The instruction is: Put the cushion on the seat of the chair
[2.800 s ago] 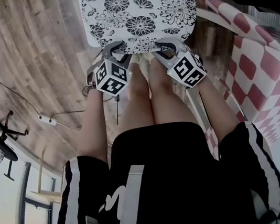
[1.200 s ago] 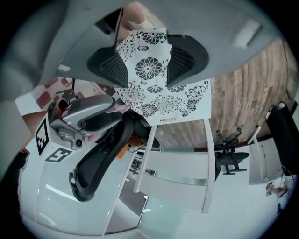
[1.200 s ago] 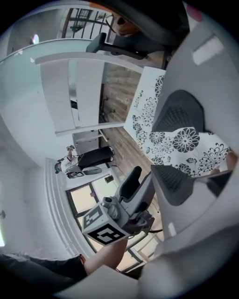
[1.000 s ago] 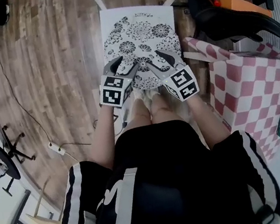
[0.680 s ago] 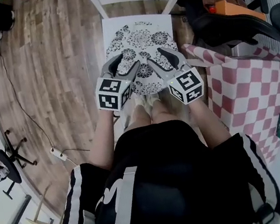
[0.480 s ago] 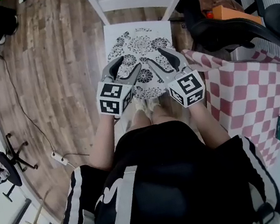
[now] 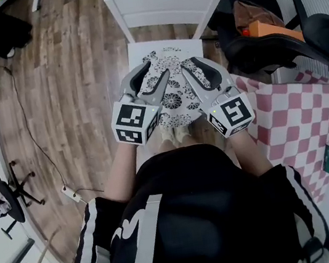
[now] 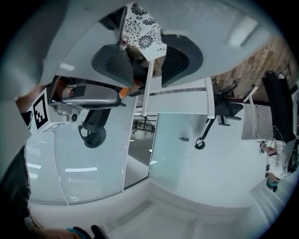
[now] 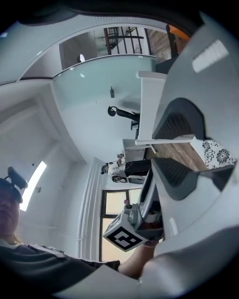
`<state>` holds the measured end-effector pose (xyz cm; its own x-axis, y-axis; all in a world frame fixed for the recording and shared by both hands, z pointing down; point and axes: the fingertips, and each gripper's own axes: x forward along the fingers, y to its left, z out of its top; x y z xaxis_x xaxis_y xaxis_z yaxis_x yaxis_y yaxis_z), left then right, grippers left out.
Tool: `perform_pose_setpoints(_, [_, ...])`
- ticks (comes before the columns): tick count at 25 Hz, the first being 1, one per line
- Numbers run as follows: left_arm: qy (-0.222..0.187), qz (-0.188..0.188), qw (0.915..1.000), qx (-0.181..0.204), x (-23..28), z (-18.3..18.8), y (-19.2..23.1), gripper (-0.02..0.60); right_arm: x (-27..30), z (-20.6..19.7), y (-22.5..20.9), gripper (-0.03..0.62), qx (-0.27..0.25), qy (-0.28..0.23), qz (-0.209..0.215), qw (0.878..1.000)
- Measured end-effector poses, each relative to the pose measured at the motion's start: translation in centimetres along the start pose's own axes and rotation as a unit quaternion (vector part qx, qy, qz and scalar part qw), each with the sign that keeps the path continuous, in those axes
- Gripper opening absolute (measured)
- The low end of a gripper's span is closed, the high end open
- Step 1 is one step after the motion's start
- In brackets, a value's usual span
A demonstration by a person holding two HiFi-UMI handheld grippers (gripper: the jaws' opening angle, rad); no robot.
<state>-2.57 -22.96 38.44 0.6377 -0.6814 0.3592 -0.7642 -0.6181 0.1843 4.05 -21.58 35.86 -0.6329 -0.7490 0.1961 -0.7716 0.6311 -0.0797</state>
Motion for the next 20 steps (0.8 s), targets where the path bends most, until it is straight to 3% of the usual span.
perform_pose_setpoints(7, [-0.021,0.007,0.9986,0.048,-0.7,3.1,-0.6,0.176,-0.3,3.3,0.0,0.075,-0.044,-0.026,-0.01,0.999])
perform_pose_setpoints(20, [-0.072,0.019,0.9954,0.06,-2.1,7.2,-0.8,0.095,-1.0,7.0,0.0,0.052,-0.065,-0.054,-0.013,0.996])
